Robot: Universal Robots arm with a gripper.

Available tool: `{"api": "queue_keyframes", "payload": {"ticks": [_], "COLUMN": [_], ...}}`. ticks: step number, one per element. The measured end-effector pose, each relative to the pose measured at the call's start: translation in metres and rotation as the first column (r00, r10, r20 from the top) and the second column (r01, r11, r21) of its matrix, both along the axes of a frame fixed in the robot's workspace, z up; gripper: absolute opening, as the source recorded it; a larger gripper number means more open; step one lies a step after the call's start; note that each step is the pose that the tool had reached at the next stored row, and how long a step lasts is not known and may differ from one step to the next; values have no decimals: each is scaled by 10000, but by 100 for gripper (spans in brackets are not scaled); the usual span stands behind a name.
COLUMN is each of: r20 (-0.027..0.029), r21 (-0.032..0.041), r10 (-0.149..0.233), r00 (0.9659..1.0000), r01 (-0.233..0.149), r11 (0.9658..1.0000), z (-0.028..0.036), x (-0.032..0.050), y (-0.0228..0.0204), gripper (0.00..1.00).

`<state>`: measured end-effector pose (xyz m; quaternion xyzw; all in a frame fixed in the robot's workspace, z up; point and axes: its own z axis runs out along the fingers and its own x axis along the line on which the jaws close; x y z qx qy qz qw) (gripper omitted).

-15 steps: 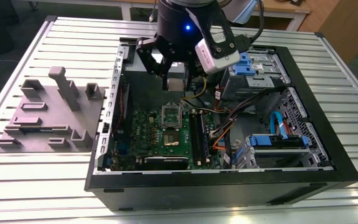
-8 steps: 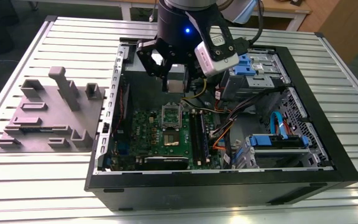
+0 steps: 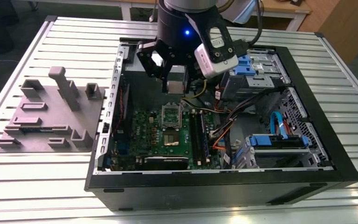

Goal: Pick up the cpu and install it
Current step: 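Place the cpu into insertion slot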

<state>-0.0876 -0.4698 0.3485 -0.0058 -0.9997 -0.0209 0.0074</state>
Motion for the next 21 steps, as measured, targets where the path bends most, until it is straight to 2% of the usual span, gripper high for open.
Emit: {"api": "queue_keyframes", "payload": {"ticks": [21], "r20": [0], "r21": [-1], "r10": [0], "r00": [10000], "r01": [0], "r11": [10000], "z": [-71], "x": [0], "y": [0], "gripper": [47]}}
